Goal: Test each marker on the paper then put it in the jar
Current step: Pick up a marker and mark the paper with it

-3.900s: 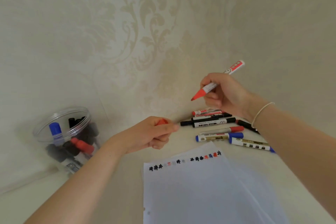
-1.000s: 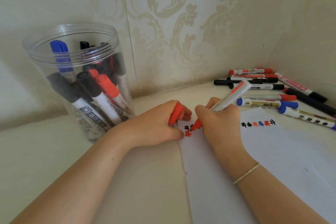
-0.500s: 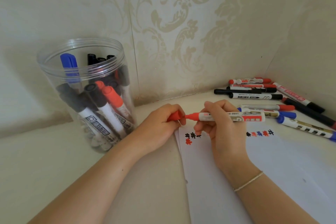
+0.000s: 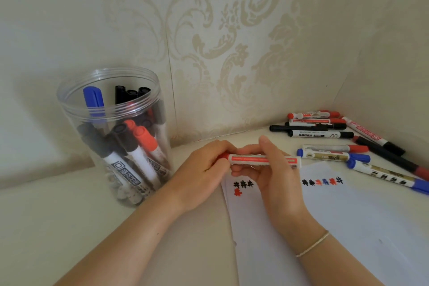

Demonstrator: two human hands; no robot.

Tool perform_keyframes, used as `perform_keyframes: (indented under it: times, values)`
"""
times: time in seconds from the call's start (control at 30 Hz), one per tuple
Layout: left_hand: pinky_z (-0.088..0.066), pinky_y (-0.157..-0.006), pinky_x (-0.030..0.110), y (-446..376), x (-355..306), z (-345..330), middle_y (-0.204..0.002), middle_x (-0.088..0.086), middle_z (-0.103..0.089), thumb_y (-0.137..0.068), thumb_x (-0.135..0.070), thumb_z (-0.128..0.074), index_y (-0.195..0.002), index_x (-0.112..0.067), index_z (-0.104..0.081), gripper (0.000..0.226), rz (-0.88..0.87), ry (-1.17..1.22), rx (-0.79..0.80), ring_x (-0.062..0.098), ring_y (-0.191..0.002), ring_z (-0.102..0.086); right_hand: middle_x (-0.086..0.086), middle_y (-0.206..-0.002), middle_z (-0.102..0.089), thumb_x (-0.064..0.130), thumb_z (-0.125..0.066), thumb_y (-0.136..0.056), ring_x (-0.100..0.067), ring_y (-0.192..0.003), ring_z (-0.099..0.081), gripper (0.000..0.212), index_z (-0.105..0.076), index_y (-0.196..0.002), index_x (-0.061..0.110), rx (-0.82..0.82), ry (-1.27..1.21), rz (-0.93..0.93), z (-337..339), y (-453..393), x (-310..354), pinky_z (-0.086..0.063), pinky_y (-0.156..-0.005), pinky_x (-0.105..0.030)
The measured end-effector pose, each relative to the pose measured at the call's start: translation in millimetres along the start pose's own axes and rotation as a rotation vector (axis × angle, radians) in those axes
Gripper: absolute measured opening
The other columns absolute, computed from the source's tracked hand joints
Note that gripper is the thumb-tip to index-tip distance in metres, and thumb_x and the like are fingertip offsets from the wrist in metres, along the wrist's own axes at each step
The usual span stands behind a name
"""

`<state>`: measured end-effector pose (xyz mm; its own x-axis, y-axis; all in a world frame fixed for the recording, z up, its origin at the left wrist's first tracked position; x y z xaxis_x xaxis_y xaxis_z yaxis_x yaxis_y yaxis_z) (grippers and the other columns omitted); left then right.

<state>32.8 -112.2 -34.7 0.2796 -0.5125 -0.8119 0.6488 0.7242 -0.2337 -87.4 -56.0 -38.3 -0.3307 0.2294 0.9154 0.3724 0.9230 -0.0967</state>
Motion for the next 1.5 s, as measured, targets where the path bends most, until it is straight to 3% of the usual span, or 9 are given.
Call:
perform_keyframes:
  times: [0.23, 0.43, 0.6, 0.83, 1.0, 1.1, 1.23, 1.37, 1.5]
  values:
    - [-0.028, -0.051, 0.024, -2.0, 1.9, 8.9, -0.048, -0.005, -0.045, -0.094, -0.037, -0.046, -0.055, -0.028, -0.062, 0.042, 0.154, 0.046, -0.308, 0.008, -0.047, -0.039, -0.003, -0.046, -0.037, 0.023, -0.069, -0.083, -0.015, -0.037, -0.031, 0.033, -0.048, -0.061, 0.012, -0.145, 0.184, -0.06, 14.6, -13.0, 23.7, -0.028, -0.038, -0.023]
    - [-0.027, -0.044, 0.016, 1.6, -1.0, 8.2, -0.041, -0.022, -0.05, -0.095, -0.019, -0.048, -0.068, -0.008, -0.068, 0.036, 0.205, -0.056, -0.433, -0.001, -0.04, -0.043, 0.007, -0.044, -0.027, 0.009, -0.051, -0.087, -0.01, -0.047, -0.023, 0.039, -0.028, -0.056, 0.015, -0.22, 0.859, 0.264, -0.4, -22.0, 25.6, -0.022, -0.043, -0.022]
    - [-0.025, -0.046, 0.021, 2.5, -4.7, 8.0, -0.042, -0.016, -0.048, -0.095, -0.024, -0.048, -0.05, -0.021, -0.05, 0.046, 0.195, -0.111, -0.487, 0.005, -0.044, -0.041, 0.008, -0.045, -0.022, 0.01, -0.049, -0.091, -0.008, -0.046, -0.02, 0.042, -0.024, -0.057, 0.015, -0.25, 0.819, 0.269, 2.0, -11.9, 23.4, -0.021, -0.041, -0.019]
    - [-0.025, -0.05, 0.026, 1.9, -20.3, -3.6, -0.048, 0.002, -0.043, -0.096, -0.031, -0.047, -0.055, -0.019, -0.042, 0.043, 0.054, -0.245, -0.447, 0.023, -0.054, -0.04, 0.01, -0.045, -0.02, 0.011, -0.048, -0.092, -0.008, -0.046, -0.019, 0.041, -0.025, -0.058, 0.017, -0.282, 0.717, 0.094, 24.1, -9.9, 19.6, -0.022, -0.043, -0.024]
    - [-0.04, -0.064, 0.013, -1.4, -52.4, 0.6, -0.08, -0.012, -0.06, -0.095, -0.034, -0.054, -0.089, -0.02, -0.058, 0.016, -0.101, -0.187, -0.38, -0.001, -0.077, -0.058, 0.005, -0.046, -0.018, 0.009, -0.046, -0.095, -0.012, -0.041, -0.015, 0.043, -0.024, -0.06, 0.02, -0.271, 0.384, -0.024, 30.0, -28.8, 40.6, -0.017, -0.042, -0.021]
    - [-0.037, -0.06, 0.012, -13.0, -80.5, 20.4, -0.075, -0.013, -0.056, -0.092, -0.032, -0.06, -0.089, -0.02, -0.059, 0.012, -0.138, -0.234, -0.329, -0.003, -0.067, -0.052, 0.007, -0.042, -0.017, 0.01, -0.045, -0.096, -0.009, -0.034, -0.015, 0.043, -0.024, -0.06, 0.019, -0.251, 0.308, 0.021, 20.7, -36.7, 57.4, -0.016, -0.036, -0.018]
    - [-0.045, -0.062, 0.023, -21.3, -133.9, 51.5, -0.077, -0.009, -0.058, -0.091, -0.033, -0.061, -0.087, -0.021, -0.057, 0.013, -0.116, -0.403, -0.09, 0.005, -0.067, -0.054, 0.003, -0.039, -0.024, 0.028, -0.04, -0.1, -0.011, -0.033, -0.021, 0.047, -0.034, -0.056, 0.012, -0.112, 0.455, 0.039, 1.7, -41.3, 69.9, -0.02, -0.039, -0.021]
    - [-0.04, -0.053, 0.012, -10.2, -176.5, 105.6, -0.065, -0.015, -0.06, -0.083, -0.032, -0.069, -0.078, -0.029, -0.064, 0.008, -0.125, -0.495, -0.116, 0.0, -0.057, -0.054, -0.004, -0.051, -0.025, 0.049, -0.042, -0.095, -0.017, -0.047, -0.024, 0.056, -0.042, -0.063, 0.004, 0.019, 0.713, 0.155, -12.4, -44.6, 80.6, -0.021, -0.051, -0.028]
    - [-0.037, -0.046, 0.014, 14.8, -199.2, 172.6, -0.056, -0.012, -0.061, -0.078, -0.019, -0.071, -0.07, -0.024, -0.067, 0.01, -0.084, -0.447, -0.2, 0.0, -0.048, -0.049, -0.001, -0.046, -0.047, 0.028, -0.055, -0.093, -0.017, -0.041, -0.039, 0.03, -0.055, -0.07, 0.01, 0.014, 1.106, 0.134, 9.4, -60.1, 83.9, -0.03, -0.048, -0.026]
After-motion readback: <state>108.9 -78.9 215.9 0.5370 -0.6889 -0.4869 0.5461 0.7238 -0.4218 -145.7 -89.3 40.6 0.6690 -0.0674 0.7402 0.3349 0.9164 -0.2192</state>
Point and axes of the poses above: each hand's wrist, its own y-axis away from the middle knuckle, its own z-axis out of the back of the hand, x = y × z, the point moved 4 cm from there along -y, towards the middle knuckle
